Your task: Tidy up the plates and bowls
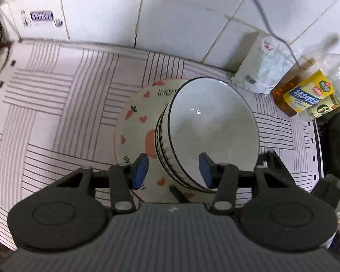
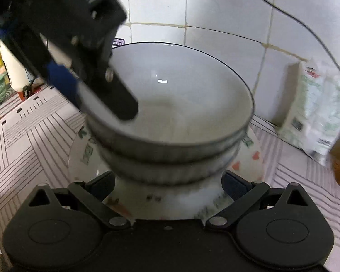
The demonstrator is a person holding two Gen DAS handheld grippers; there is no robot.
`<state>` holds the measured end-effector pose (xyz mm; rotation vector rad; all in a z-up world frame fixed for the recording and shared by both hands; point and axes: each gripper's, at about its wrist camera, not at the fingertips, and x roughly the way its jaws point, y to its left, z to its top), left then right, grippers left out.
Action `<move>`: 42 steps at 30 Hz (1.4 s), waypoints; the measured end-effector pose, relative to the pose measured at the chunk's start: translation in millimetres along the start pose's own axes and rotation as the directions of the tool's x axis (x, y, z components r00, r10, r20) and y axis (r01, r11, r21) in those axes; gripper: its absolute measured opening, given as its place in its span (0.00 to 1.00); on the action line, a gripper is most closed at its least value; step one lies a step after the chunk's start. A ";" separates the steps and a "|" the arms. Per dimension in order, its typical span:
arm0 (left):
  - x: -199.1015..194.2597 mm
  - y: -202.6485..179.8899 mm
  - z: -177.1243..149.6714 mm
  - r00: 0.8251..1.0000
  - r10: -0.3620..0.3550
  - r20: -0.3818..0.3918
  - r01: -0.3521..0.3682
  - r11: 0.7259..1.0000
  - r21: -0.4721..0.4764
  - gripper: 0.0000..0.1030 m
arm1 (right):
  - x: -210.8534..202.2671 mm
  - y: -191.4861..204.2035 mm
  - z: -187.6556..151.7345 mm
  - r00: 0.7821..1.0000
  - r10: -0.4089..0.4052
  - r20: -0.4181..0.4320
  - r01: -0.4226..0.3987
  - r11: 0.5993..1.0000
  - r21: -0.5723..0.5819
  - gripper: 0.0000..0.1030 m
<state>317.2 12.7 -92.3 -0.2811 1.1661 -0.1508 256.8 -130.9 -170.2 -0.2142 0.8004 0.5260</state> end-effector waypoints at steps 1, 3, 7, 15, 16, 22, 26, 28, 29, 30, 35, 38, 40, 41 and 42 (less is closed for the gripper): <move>-6.3 0.0 -1.7 1.000 -0.005 0.013 0.005 1.000 0.006 0.48 | -7.1 0.8 -1.4 1.000 -0.003 0.009 0.003 1.000 0.017 0.99; -19.0 2.5 -4.6 0.999 -0.013 0.037 0.012 1.000 0.011 0.52 | -26.1 4.8 -1.3 0.998 -0.038 0.047 0.036 0.999 0.032 0.99; -50.8 14.9 -15.7 0.994 -0.040 0.104 0.038 0.999 0.021 0.58 | -55.0 11.7 1.5 0.994 -0.065 0.083 0.066 0.998 -0.010 0.99; -104.2 33.2 -36.7 0.994 -0.078 0.080 0.077 0.997 0.006 0.59 | -88.8 11.8 -3.9 0.990 -0.139 0.003 0.134 0.959 0.251 0.99; -113.4 34.5 -39.4 0.993 -0.081 0.089 0.080 0.997 0.012 0.59 | -99.8 11.9 -2.5 0.990 -0.138 0.011 0.131 0.958 0.256 0.99; -147.3 36.2 -59.2 0.990 -0.041 0.133 0.036 0.999 0.035 0.62 | -138.1 22.6 10.7 0.978 -0.199 -0.061 0.208 0.933 0.293 0.99; -165.7 38.9 -79.7 0.984 -0.057 0.170 0.050 0.998 0.043 0.66 | -158.5 41.2 10.6 0.956 -0.283 -0.079 0.294 0.915 0.277 0.99; -171.2 35.3 -89.2 0.986 -0.041 0.164 0.030 0.997 0.068 0.66 | -171.8 47.0 11.3 0.947 -0.313 -0.078 0.321 0.901 0.293 0.99; -175.7 33.5 -94.8 0.985 -0.038 0.167 0.024 0.996 0.084 0.66 | -179.6 48.7 11.5 0.945 -0.317 -0.075 0.324 0.894 0.309 0.99; -180.9 31.0 -99.9 0.984 -0.035 0.175 0.018 0.995 0.095 0.66 | -185.8 49.6 11.9 0.946 -0.316 -0.077 0.324 0.889 0.323 0.99; -209.4 22.4 -125.8 0.974 -0.016 0.227 -0.017 0.990 0.143 0.66 | -213.1 58.5 16.2 0.926 -0.353 -0.131 0.377 0.867 0.327 0.99; -223.1 20.6 -138.7 0.967 0.008 0.253 -0.049 0.987 0.156 0.66 | -232.2 66.0 14.8 0.917 -0.379 -0.121 0.397 0.853 0.339 0.99; -227.9 21.3 -145.3 0.967 0.009 0.257 -0.050 0.987 0.155 0.66 | -242.9 71.7 12.7 0.911 -0.395 -0.115 0.410 0.844 0.345 0.99; -229.1 22.3 -148.1 0.967 0.007 0.256 -0.048 0.987 0.154 0.67 | -248.3 75.3 10.7 0.910 -0.400 -0.107 0.411 0.842 0.348 0.99; -229.7 22.9 -151.2 0.967 0.009 0.254 -0.049 0.987 0.152 0.67 | -252.4 78.5 8.7 0.910 -0.403 -0.103 0.412 0.842 0.348 0.99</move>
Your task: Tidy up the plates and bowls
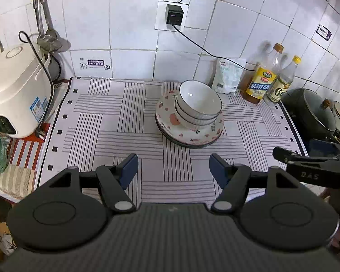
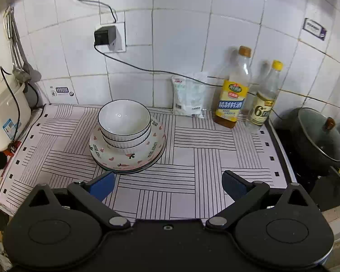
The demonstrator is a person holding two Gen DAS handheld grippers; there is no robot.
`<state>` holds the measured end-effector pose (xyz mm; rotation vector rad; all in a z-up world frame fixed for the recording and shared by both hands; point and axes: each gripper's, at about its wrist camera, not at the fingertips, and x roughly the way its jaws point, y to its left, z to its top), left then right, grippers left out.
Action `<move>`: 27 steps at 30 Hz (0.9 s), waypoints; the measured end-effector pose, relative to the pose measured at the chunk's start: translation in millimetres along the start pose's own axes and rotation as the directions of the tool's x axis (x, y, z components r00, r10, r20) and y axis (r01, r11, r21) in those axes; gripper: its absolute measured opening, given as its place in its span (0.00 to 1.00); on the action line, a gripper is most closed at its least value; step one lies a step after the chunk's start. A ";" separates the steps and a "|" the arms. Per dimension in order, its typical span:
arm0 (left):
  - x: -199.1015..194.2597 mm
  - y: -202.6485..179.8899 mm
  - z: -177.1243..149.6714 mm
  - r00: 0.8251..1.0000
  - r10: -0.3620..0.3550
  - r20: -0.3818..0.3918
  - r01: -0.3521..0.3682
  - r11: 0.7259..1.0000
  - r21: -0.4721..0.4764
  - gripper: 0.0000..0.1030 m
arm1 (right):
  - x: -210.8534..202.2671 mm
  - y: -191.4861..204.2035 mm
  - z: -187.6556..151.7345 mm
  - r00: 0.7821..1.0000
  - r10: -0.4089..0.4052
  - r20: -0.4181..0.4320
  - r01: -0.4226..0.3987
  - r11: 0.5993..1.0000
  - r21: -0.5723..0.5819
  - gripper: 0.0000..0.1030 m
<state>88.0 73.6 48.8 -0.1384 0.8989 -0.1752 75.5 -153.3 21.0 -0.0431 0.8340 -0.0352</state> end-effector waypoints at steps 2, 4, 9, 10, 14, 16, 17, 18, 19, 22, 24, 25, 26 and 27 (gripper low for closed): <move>-1.7 -0.9 -6.0 1.000 0.008 -0.009 -0.008 1.000 0.003 0.67 | -8.1 2.5 -5.7 1.000 0.000 0.008 0.000 1.000 -0.006 0.99; -2.6 -2.5 -11.7 0.999 0.024 -0.023 -0.023 1.000 0.015 0.67 | -14.5 5.6 -11.4 1.000 -0.002 0.017 0.002 1.000 -0.017 0.99; -5.8 -6.8 -23.7 0.997 0.057 -0.048 -0.054 0.997 0.063 0.67 | -22.0 8.0 -23.5 0.999 0.007 0.031 -0.007 1.000 -0.006 0.99; -7.2 -6.6 -26.0 0.997 0.057 -0.051 -0.054 0.997 0.063 0.67 | -23.0 8.5 -25.4 1.000 0.010 0.030 -0.010 1.000 -0.005 0.99; -11.1 -5.9 -30.7 0.996 0.068 -0.049 -0.065 0.996 0.065 0.71 | -28.6 15.4 -29.2 1.000 -0.017 0.017 0.018 0.999 -0.039 0.99; -11.8 -4.8 -33.6 0.996 0.078 -0.047 -0.074 0.995 0.066 0.73 | -32.9 17.8 -31.0 1.000 -0.017 0.019 0.018 0.999 -0.046 0.99; -11.7 -3.9 -34.5 0.996 0.079 -0.047 -0.076 0.995 0.066 0.73 | -34.6 18.9 -32.0 1.000 -0.014 0.019 0.015 0.999 -0.047 0.99; -12.0 -3.0 -35.5 0.996 0.081 -0.046 -0.078 0.995 0.062 0.73 | -36.3 20.0 -32.9 1.000 -0.015 0.021 0.016 0.999 -0.048 0.99; -12.9 -1.6 -36.6 0.996 0.084 -0.041 -0.082 0.995 0.050 0.73 | -37.7 20.6 -34.1 1.000 -0.017 0.025 0.018 0.999 -0.050 0.99; -15.0 0.9 -37.5 0.996 0.084 -0.027 -0.084 0.996 0.031 0.73 | -39.3 21.8 -36.3 0.999 -0.020 0.035 0.022 0.999 -0.047 0.99; -16.0 2.1 -37.9 0.996 0.086 -0.022 -0.085 0.996 0.025 0.74 | -38.6 21.3 -37.2 0.999 -0.023 0.039 0.025 0.999 -0.032 0.99; -15.8 2.9 -38.0 0.996 0.085 -0.024 -0.085 0.996 0.023 0.74 | -37.9 20.8 -37.6 0.999 -0.021 0.038 0.022 0.999 -0.026 0.99; -15.8 3.3 -38.0 0.996 0.087 -0.024 -0.087 0.996 0.019 0.74 | -37.3 20.6 -38.3 0.999 -0.020 0.036 0.020 1.000 -0.020 0.99; -15.7 4.0 -38.4 0.996 0.090 -0.024 -0.090 0.996 0.018 0.74 | -36.6 20.3 -38.7 0.999 -0.019 0.036 0.020 1.000 -0.017 0.99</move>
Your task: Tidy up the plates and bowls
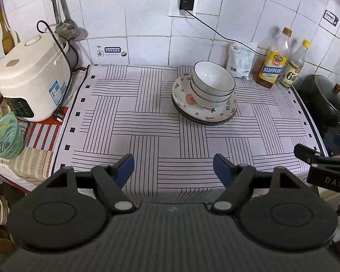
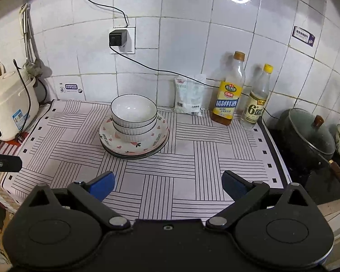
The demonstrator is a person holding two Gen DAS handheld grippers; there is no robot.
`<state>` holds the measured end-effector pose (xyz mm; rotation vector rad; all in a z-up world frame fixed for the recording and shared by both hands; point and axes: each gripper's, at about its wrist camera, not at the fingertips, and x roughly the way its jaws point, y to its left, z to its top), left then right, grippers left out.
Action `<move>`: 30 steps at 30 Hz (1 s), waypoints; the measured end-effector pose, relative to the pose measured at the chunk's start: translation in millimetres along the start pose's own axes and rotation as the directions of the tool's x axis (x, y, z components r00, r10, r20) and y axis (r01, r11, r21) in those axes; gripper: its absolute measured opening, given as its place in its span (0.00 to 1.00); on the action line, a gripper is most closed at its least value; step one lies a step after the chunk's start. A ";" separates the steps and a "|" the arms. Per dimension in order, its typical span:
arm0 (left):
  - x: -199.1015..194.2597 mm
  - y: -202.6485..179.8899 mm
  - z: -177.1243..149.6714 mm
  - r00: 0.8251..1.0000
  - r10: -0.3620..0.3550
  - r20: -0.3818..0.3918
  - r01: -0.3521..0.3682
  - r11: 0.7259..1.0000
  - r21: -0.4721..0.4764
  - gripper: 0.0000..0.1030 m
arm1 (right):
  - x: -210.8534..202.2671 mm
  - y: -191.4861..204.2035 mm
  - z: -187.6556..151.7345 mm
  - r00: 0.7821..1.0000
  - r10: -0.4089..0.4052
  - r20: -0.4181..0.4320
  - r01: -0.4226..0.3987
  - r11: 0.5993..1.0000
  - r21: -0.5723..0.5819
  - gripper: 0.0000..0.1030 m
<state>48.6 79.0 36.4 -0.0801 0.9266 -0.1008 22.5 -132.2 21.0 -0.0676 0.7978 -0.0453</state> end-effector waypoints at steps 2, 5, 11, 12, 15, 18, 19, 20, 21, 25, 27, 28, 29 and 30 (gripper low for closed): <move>0.9 0.3 -0.8 1.000 0.005 -0.002 -0.005 1.000 -0.002 0.76 | 0.7 -1.4 -0.9 1.000 0.005 0.004 -0.005 1.000 0.003 0.99; 3.2 -0.2 -3.1 1.000 0.013 0.009 -0.013 1.000 -0.005 0.78 | 0.4 -1.3 -3.0 1.000 0.004 0.021 -0.004 1.000 0.005 0.99; 12.9 -4.1 -12.5 0.998 0.038 0.047 -0.039 0.999 0.018 0.85 | 0.2 1.3 -9.0 0.997 -0.033 0.073 0.033 0.999 -0.006 0.99; 14.9 -3.7 -14.0 0.998 0.039 0.051 -0.040 0.999 0.016 0.86 | 0.2 0.5 -10.5 0.996 -0.032 0.078 0.033 0.999 -0.001 0.99; 19.0 -3.0 -18.0 0.997 0.034 0.065 -0.035 0.999 0.009 0.92 | 0.9 -1.6 -12.7 0.996 -0.036 0.077 0.036 0.999 0.004 0.99; 19.1 -4.7 -20.7 0.995 0.027 0.092 -0.028 0.999 0.016 0.99 | 1.1 -2.7 -13.6 0.996 -0.036 0.085 0.035 0.999 0.015 0.99; 18.5 -5.7 -21.5 0.994 0.028 0.108 -0.030 0.999 0.016 1.00 | 1.2 -3.5 -14.0 0.996 -0.033 0.088 0.031 0.999 0.021 0.99; 17.7 -6.6 -22.0 0.993 0.028 0.116 -0.031 0.999 0.019 1.00 | 1.3 -4.5 -14.6 0.995 -0.030 0.090 0.028 0.999 0.026 0.99; 17.2 -7.9 -21.7 0.992 0.029 0.121 -0.032 0.999 0.023 1.00 | 1.5 -5.4 -15.3 0.995 -0.028 0.092 0.025 0.999 0.029 0.99; 14.8 -13.7 -21.6 0.988 0.038 0.151 -0.046 0.998 0.046 1.00 | 1.9 -6.5 -18.6 0.995 -0.020 0.100 0.017 0.999 0.032 0.99; 14.1 -17.6 -21.5 0.987 0.048 0.156 -0.058 0.997 0.060 1.00 | 2.4 -6.1 -19.6 0.995 -0.022 0.101 0.019 0.999 0.031 0.99; 14.2 -18.9 -21.4 0.987 0.055 0.154 -0.065 0.996 0.061 1.00 | 2.8 -6.2 -20.0 0.995 -0.023 0.100 0.020 0.999 0.032 0.99; 14.4 -19.5 -21.2 0.987 0.058 0.152 -0.068 0.996 0.060 1.00 | 3.4 -6.4 -20.3 0.995 -0.023 0.098 0.020 0.999 0.035 0.99; 15.1 -19.5 -21.3 0.987 0.058 0.151 -0.067 0.996 0.058 1.00 | 4.2 -7.0 -20.3 0.995 -0.023 0.097 0.019 0.999 0.036 0.99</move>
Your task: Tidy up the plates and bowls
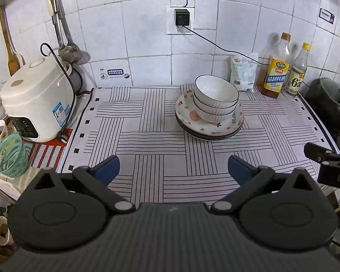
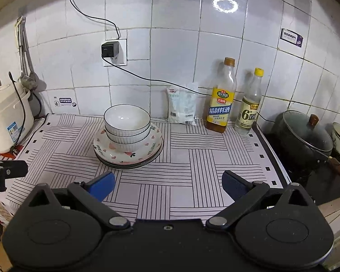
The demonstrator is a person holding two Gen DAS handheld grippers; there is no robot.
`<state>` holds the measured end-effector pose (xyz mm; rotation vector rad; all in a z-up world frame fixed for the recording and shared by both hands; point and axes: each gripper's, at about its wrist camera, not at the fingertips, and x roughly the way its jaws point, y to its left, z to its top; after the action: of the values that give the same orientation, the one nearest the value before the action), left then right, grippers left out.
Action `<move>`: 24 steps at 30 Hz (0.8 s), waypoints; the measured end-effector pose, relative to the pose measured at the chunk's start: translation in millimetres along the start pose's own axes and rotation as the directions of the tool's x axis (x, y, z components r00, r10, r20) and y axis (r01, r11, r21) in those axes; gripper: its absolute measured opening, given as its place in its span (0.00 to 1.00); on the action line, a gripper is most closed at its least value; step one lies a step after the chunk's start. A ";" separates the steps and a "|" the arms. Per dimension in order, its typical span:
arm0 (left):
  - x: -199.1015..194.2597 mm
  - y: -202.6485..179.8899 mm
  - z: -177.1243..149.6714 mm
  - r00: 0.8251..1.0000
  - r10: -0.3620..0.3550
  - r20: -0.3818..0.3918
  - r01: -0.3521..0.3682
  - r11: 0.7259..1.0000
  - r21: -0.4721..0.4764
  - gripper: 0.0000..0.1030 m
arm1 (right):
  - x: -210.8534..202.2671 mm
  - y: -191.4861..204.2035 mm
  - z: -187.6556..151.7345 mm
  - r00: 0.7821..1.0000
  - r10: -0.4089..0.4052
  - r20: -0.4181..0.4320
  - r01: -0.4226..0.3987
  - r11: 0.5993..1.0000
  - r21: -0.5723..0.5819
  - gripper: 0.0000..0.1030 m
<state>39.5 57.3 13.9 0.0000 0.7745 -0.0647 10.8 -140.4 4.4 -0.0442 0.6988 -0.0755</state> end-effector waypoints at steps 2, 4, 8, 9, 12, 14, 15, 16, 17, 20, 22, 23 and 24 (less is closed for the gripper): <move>-0.7 0.9 -1.2 1.000 -0.010 0.006 0.010 1.000 -0.010 1.00 | 1.1 -1.2 -0.4 1.000 -0.002 -0.005 0.002 1.000 0.005 0.99; -1.9 2.9 -2.6 1.000 -0.018 0.014 0.019 0.999 -0.025 1.00 | 2.2 -2.3 -0.9 1.000 -0.003 -0.010 0.003 1.000 0.012 0.99; -2.7 4.2 -3.7 0.999 -0.017 0.027 0.018 0.999 -0.035 1.00 | 4.7 -4.4 -2.2 1.000 0.005 -0.020 -0.004 1.000 0.024 0.99; -2.7 4.6 -4.0 0.999 -0.017 0.029 0.019 0.999 -0.038 1.00 | 5.3 -4.5 -2.7 1.000 0.005 -0.023 -0.005 1.000 0.026 0.99; -2.8 5.9 -4.0 0.999 -0.023 0.031 0.024 0.999 -0.044 1.00 | 6.6 -4.8 -3.1 1.000 0.004 -0.028 -0.004 1.000 0.027 0.99; -2.7 6.9 -3.9 0.999 -0.019 0.036 0.020 0.998 -0.053 1.00 | 7.6 -4.6 -3.2 1.000 0.003 -0.031 -0.002 1.000 0.027 0.99; -2.4 7.4 -3.6 0.999 -0.017 0.037 0.020 0.998 -0.056 1.00 | 8.1 -5.0 -3.2 0.999 0.004 -0.032 -0.003 1.000 0.027 0.99; -2.3 8.2 -3.6 0.999 -0.014 0.039 0.017 0.998 -0.060 1.00 | 8.6 -5.4 -3.1 0.999 0.005 -0.034 -0.004 1.000 0.029 0.99; -2.0 8.7 -3.7 0.999 -0.010 0.041 0.013 0.998 -0.062 1.00 | 9.2 -5.9 -3.3 0.999 0.005 -0.036 -0.004 1.000 0.030 0.99; -1.5 10.4 -4.4 0.999 0.003 0.049 0.000 0.997 -0.073 1.00 | 11.3 -7.4 -3.2 0.999 0.006 -0.040 -0.005 0.999 0.036 0.99; -0.5 11.7 -3.8 0.999 0.000 0.045 0.003 0.997 -0.076 1.00 | 12.4 -7.6 -3.5 0.999 0.005 -0.042 -0.004 0.999 0.041 0.99; 0.2 12.5 -3.3 0.999 0.000 0.043 0.003 0.997 -0.078 1.00 | 12.6 -7.2 -3.6 0.999 0.003 -0.042 -0.002 0.999 0.043 0.99; 0.7 12.8 -3.1 0.999 0.002 0.042 0.001 0.997 -0.078 1.00 | 13.1 -8.0 -3.4 0.999 0.004 -0.043 -0.002 0.999 0.044 0.99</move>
<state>38.6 70.1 10.9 -0.0752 0.7342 -0.0342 18.2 -149.6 -6.1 0.0003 0.7399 -0.0889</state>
